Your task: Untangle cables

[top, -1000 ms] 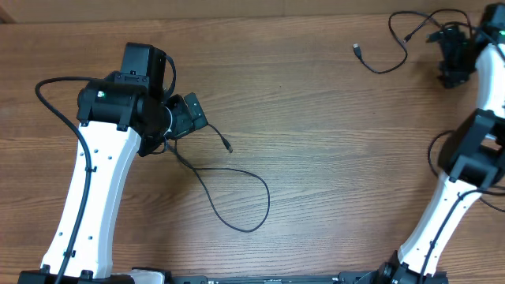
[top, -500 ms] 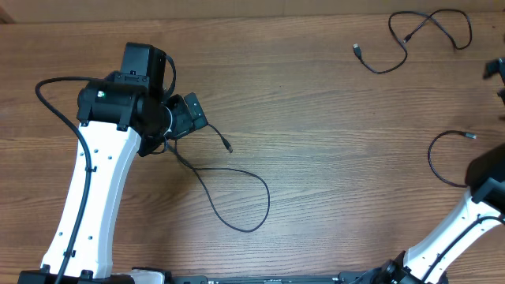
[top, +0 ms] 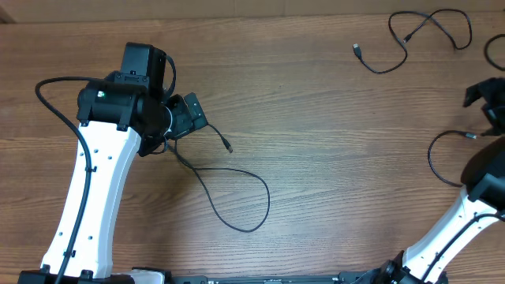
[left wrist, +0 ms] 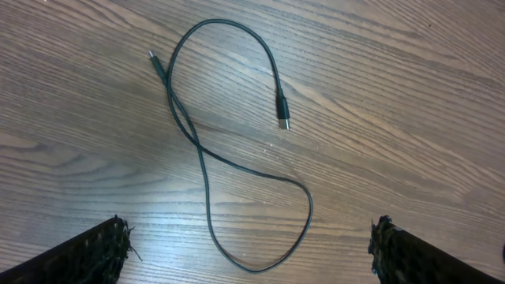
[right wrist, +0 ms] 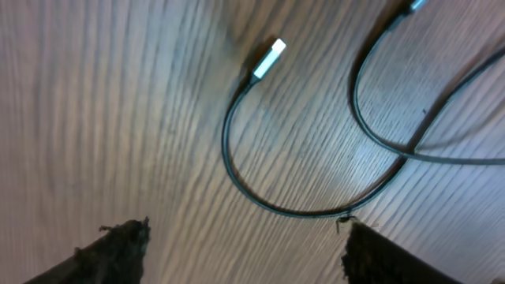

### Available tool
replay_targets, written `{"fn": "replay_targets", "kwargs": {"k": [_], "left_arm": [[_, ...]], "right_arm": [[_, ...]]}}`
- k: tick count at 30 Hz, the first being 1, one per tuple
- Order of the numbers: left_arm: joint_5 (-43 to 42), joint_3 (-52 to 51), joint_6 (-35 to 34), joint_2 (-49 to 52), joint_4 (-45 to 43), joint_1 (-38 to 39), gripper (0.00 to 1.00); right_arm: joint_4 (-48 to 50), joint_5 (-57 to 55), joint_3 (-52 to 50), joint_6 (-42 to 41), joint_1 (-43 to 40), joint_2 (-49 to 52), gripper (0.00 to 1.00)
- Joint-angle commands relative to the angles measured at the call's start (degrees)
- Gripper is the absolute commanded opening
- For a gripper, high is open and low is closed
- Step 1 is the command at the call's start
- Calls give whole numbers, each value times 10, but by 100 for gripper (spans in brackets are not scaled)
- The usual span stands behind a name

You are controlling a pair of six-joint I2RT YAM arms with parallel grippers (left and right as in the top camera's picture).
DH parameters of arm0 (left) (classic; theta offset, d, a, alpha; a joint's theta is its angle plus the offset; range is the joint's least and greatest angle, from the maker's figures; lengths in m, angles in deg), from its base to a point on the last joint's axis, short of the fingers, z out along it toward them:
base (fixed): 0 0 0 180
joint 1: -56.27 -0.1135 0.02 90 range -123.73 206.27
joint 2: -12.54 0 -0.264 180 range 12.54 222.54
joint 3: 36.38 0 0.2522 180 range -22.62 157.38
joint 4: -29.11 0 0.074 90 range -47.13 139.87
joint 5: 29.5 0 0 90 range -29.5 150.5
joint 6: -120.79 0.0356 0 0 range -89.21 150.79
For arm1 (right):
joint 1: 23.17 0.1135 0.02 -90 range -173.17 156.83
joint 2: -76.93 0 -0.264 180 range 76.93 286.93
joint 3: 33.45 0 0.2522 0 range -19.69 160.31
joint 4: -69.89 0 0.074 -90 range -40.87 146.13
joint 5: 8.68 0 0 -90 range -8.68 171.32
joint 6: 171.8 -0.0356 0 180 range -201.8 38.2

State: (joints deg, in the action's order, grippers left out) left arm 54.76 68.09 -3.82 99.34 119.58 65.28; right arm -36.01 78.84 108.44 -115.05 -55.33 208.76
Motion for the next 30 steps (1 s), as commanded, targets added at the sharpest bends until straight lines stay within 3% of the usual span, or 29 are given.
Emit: {"fn": "replay_targets", "kwargs": {"k": [1, 11, 23, 25, 28, 30], "left_arm": [[4, 4, -7, 2, -1, 4, 100], [4, 4, -8, 2, -1, 4, 99], [4, 4, -7, 2, -1, 4, 100], [4, 4, -8, 2, -1, 4, 100], [4, 4, -7, 2, -1, 4, 100], [4, 4, -7, 2, -1, 4, 100]], "right_arm": [[22, -38, -50, 1, 8, -18, 72], [140, 4, -181, 1, 10, -18, 43], [254, 26, -247, 1, 33, -17, 36], [260, 26, -247, 1, 39, -16, 29], [271, 26, -247, 1, 49, -16, 9], [276, 26, -247, 1, 59, -16, 4]]}}
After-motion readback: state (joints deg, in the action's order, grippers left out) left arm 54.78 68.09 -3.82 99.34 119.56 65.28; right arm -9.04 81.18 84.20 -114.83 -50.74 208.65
